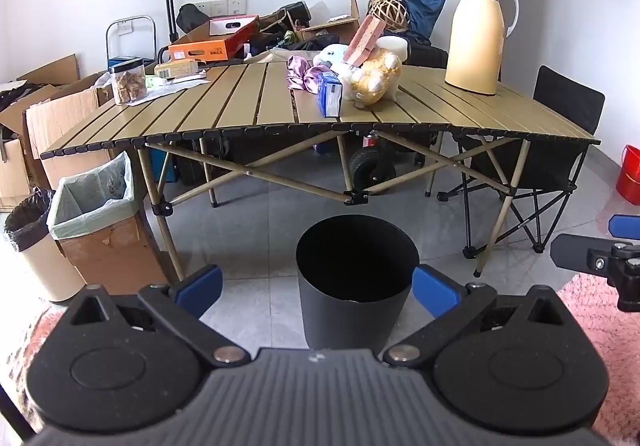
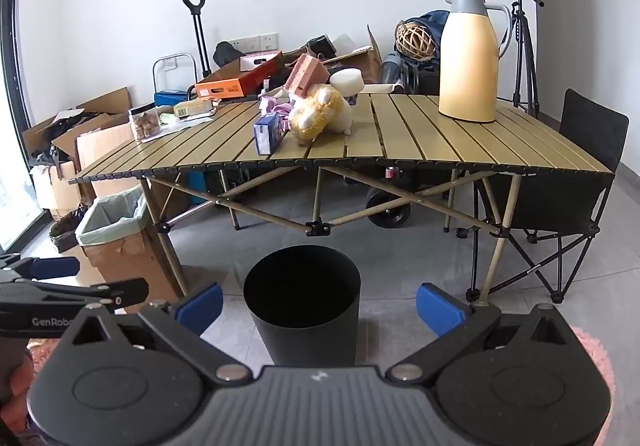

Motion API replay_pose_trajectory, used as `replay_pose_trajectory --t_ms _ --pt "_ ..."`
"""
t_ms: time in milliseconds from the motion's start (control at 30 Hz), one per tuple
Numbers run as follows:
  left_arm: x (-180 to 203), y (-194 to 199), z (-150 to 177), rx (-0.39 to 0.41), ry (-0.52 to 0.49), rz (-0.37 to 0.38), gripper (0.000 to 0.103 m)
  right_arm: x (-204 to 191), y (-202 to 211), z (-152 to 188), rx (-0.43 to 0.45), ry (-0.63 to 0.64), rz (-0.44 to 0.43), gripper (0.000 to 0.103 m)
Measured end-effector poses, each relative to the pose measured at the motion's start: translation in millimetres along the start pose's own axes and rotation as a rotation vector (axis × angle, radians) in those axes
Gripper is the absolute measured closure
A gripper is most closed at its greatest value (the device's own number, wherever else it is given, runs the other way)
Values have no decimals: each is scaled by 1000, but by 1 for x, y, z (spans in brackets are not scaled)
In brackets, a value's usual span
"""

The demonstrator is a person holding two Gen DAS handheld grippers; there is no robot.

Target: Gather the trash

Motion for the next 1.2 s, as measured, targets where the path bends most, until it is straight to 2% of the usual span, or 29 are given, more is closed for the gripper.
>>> replay_pose_trajectory --t_ms 267,1200 --pt "2 2 3 -19 4 15 0 -1 0 -1 0 6 -1 0" --pt "0 0 -1 -4 7 7 0 -3 1 -2 -4 22 10 0"
Point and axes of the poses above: each gripper's, at about its wrist camera, not at the fingertips, and y roughly against the way its jaws point, x to its right, z to its underside, the point moved 6 cm from there along -y, roughly the way its jaws point
